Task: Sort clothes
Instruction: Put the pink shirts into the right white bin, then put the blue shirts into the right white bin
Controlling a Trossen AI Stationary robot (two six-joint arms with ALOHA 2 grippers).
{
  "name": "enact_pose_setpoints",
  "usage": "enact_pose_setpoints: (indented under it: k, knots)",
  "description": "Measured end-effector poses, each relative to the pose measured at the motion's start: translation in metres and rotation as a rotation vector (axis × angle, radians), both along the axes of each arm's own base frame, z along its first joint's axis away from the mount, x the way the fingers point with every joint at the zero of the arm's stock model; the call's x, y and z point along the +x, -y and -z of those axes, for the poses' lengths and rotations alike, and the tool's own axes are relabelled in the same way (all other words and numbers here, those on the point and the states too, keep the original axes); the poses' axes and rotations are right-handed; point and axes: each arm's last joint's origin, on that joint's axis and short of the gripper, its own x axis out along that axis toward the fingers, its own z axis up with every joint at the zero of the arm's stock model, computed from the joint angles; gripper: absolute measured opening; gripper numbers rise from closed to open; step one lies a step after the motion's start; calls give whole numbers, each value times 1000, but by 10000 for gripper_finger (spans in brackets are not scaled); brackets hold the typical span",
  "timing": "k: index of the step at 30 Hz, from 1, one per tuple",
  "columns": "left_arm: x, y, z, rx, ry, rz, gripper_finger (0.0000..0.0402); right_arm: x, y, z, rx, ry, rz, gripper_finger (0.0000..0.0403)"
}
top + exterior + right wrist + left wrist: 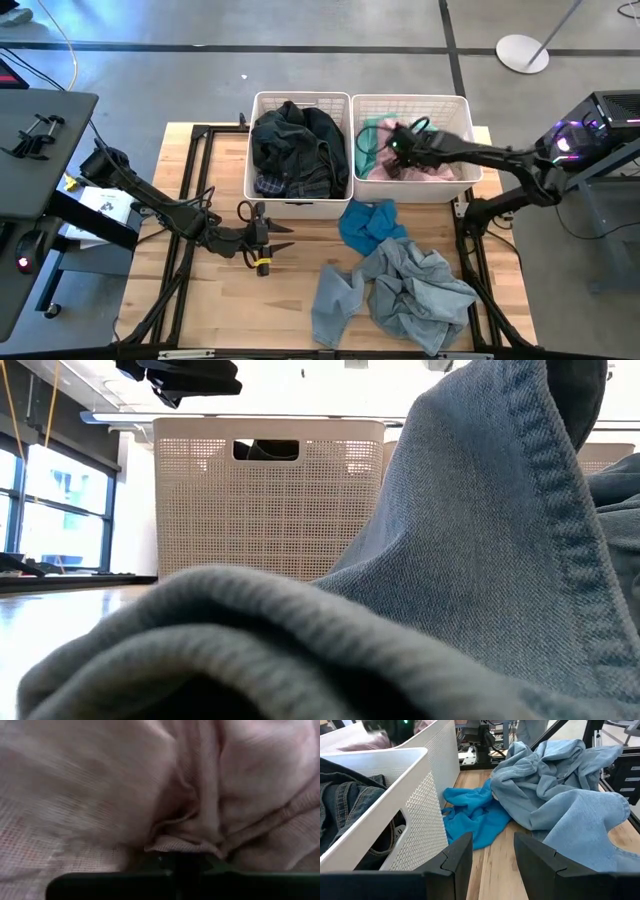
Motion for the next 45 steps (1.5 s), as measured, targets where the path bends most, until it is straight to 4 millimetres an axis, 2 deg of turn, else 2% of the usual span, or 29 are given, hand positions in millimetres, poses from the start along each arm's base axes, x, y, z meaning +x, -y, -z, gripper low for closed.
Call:
enact_pose_setpoints:
  k: [4, 6, 9, 11, 14, 18, 23, 27, 31, 34, 39, 42, 45]
  knots:
    - [0, 0, 0, 1, 0, -2, 136, 0, -1, 47, 19, 53, 3, 1]
    - [0, 0, 0, 1, 0, -2, 136, 0, -1, 57, -2, 76, 5, 1]
    - [0, 0, 0, 3, 0, -2, 136, 0, -2, 56, -13, 69, -4, 10]
    - [0, 0, 0, 10, -2, 0, 136, 1, -1, 44, 3, 51, -9, 26]
    - [0, 0, 0, 13, -7, 0, 136, 4, 1, 13, 19, 28, -17, 65]
    - [-1, 0, 2, 15, -20, -2, 136, 10, 0, -45, 18, 38, -43, 127]
    - [-3, 0, 5, -2, -50, -12, 136, 12, -22, -108, 26, 88, -38, 178]
    - [-6, 2, 9, -27, -86, -17, 136, 19, -62, -136, 27, 130, -142, 182]
    - [-10, 8, 11, -50, -96, -3, 136, 37, -128, -135, 62, 220, -347, 174]
    - [-13, 13, 11, -49, -97, 22, 136, 41, -183, -126, 100, 289, -520, 169]
    - [-16, 18, 11, -47, -97, 43, 136, 30, -263, -104, 149, 454, -673, 167]
    - [-16, 18, 11, -48, -97, 45, 136, 23, -295, -81, 191, 539, -710, 167]
    - [-16, 18, 11, -48, -96, 45, 136, 16, -310, -52, 262, 574, -664, 167]
